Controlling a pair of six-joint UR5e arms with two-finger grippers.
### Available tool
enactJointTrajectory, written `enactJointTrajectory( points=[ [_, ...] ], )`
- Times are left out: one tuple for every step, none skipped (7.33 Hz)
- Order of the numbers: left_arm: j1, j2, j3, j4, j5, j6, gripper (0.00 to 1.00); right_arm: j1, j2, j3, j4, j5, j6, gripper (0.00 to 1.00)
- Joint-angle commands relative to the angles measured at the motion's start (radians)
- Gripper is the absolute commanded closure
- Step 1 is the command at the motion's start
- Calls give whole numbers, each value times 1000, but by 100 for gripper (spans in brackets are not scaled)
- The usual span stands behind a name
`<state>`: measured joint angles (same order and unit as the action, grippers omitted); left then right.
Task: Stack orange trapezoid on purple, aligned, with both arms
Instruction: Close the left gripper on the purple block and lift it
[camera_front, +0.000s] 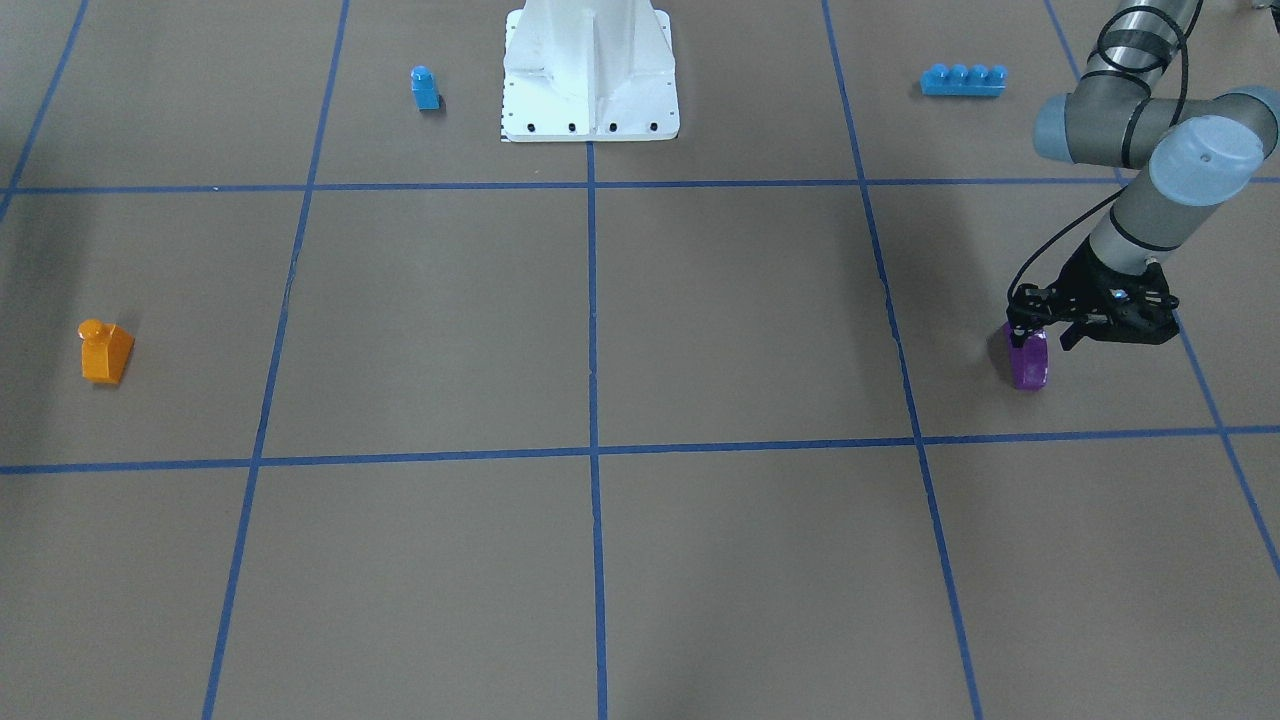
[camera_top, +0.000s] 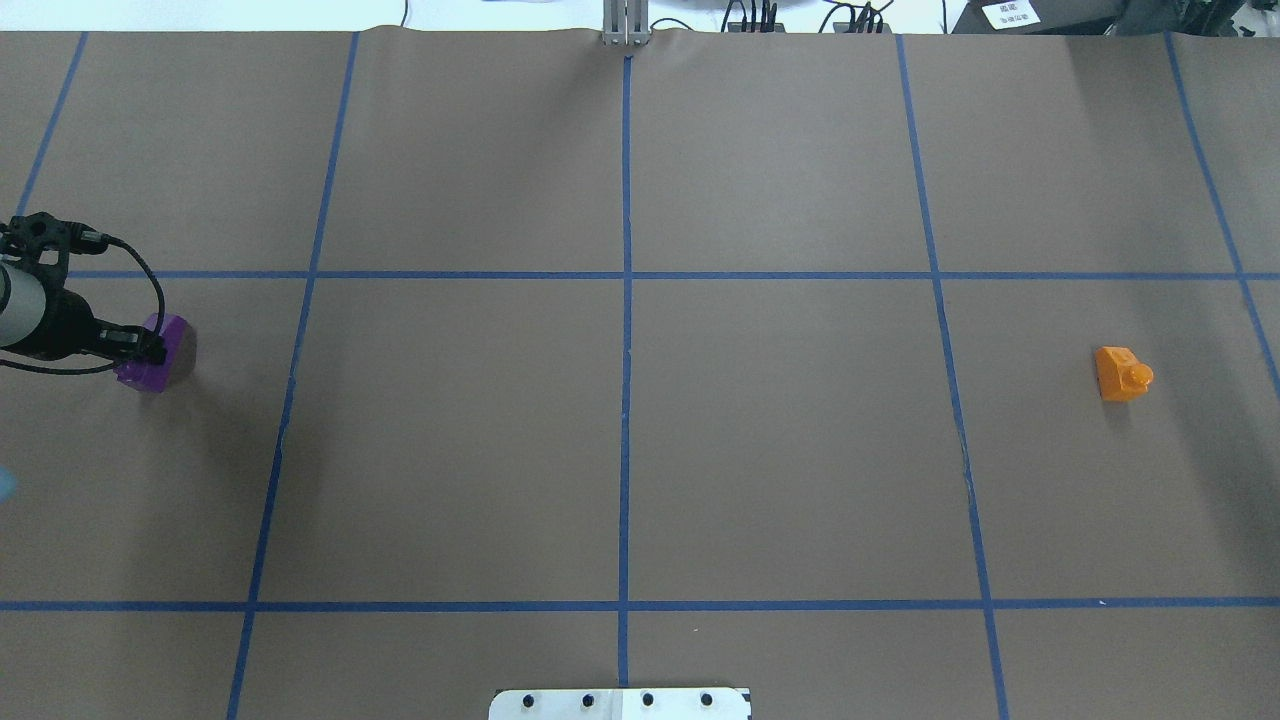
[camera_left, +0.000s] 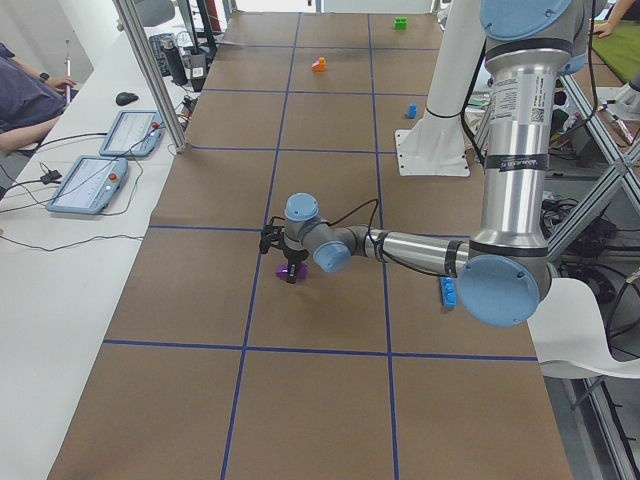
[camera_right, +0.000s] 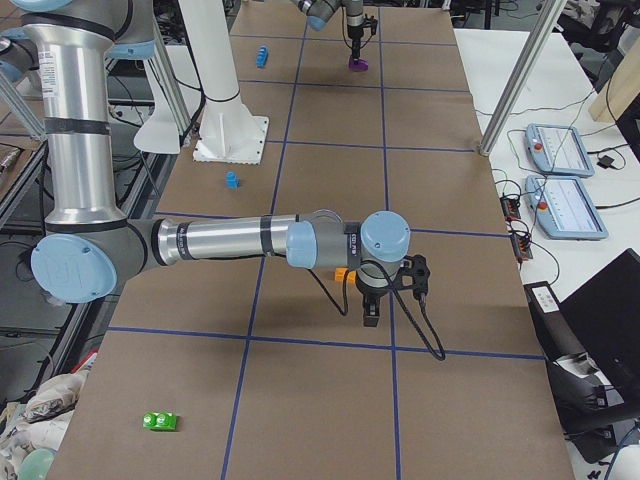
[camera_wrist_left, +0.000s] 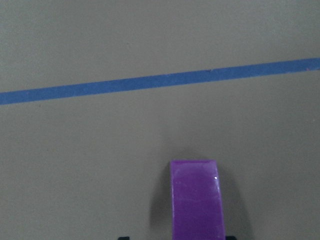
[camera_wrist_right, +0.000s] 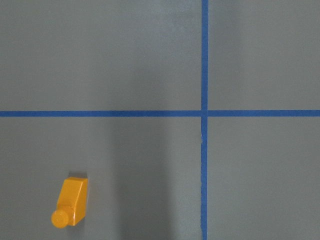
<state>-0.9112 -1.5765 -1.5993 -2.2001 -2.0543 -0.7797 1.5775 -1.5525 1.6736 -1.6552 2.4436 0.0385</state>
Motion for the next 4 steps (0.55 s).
enactJointTrajectory(
  points=[
    [17,-2,-2,2,-1,-1,100,1,0,1,0,0,1,0],
    [17,1,-28,13,-6,-1,100,1,0,2,0,0,1,0],
    [15,-13,-98,125,-67,-1,100,-1,0,2,0,0,1,0],
    [9,-43,-193,275,-90,3,100,-1,2,2,0,0,3,0]
  ],
)
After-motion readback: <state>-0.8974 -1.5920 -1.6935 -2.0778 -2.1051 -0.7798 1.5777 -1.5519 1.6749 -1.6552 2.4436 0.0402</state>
